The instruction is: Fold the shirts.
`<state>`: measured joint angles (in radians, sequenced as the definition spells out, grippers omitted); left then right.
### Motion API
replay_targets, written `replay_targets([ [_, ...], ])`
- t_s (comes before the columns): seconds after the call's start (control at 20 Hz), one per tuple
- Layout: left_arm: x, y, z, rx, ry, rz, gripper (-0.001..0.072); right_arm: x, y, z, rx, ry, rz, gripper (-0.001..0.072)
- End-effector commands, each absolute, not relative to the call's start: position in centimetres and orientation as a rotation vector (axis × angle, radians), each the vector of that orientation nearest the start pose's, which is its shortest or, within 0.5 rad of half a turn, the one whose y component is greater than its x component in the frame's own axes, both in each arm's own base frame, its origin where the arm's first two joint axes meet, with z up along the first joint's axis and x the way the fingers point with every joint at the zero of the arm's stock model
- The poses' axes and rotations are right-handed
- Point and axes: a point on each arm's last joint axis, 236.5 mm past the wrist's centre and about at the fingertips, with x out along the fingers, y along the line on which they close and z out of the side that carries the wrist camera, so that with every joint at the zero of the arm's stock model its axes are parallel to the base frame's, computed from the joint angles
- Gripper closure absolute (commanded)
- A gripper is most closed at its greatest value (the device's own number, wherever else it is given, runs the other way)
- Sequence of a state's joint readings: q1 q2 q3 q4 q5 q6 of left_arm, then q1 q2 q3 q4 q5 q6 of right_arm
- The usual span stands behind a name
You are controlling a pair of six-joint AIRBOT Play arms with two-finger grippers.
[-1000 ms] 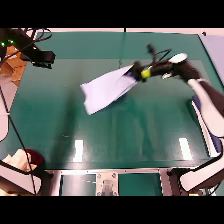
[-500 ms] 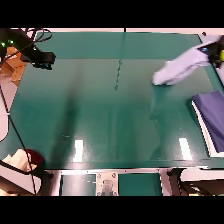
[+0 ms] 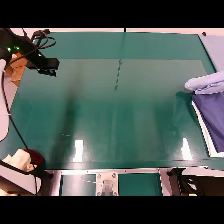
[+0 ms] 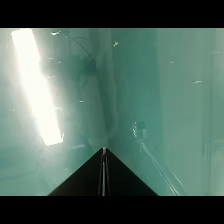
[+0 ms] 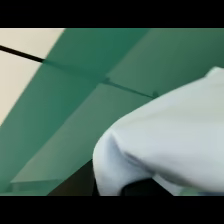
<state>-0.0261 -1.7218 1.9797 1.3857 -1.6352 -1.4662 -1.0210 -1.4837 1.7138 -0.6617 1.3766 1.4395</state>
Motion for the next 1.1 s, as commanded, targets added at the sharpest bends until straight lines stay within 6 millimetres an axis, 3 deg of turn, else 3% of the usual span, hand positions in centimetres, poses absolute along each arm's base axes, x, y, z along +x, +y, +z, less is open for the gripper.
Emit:
replay_targets([
  [0.0,45.5,-5.8,7.5,-0.018,1.394,-0.270,0.0686,33.6,-30.6,17.4,0.930,0.702,-0.351,0.0694],
  [0.1,45.4,-5.8,7.5,-0.019,1.399,-0.272,0.0686,31.4,-30.5,16.7,0.929,0.753,-0.433,0.0694],
  [0.2,45.4,-6.2,7.6,-0.028,1.396,-0.286,0.0686,28.8,-29.7,14.7,0.959,0.833,-0.518,0.0695],
  [0.45,45.2,-7.1,7.8,-0.047,1.393,-0.329,0.0686,19.1,-28.2,5.8,1.064,1.114,-0.901,0.0694],
  [0.6,45.2,-7.1,7.8,-0.048,1.393,-0.329,0.0686,14.8,-27.6,1.8,1.029,1.272,-1.016,0.0694],
  [0.8,45.2,-7.9,8.0,-0.069,1.389,-0.358,0.0686,13.2,-27.8,-0.7,0.994,1.321,-1.060,0.0680],
  [0.85,45.1,-8.2,8.1,-0.079,1.387,-0.371,0.0686,13.0,-27.3,-1.3,1.008,1.350,-1.053,0.0496],
  [0.9,45.1,-8.5,8.2,-0.087,1.386,-0.384,0.0686,12.7,-26.7,-1.6,1.023,1.380,-1.045,0.0147],
  [0.95,45.1,-8.8,8.3,-0.094,1.384,-0.393,0.0686,12.5,-26.3,-1.5,1.033,1.398,-1.041,0.0034],
  [1.05,45.2,-8.9,8.4,-0.096,1.376,-0.397,0.0686,13.6,-26.1,-0.3,1.040,1.389,-1.013,0.0034],
])
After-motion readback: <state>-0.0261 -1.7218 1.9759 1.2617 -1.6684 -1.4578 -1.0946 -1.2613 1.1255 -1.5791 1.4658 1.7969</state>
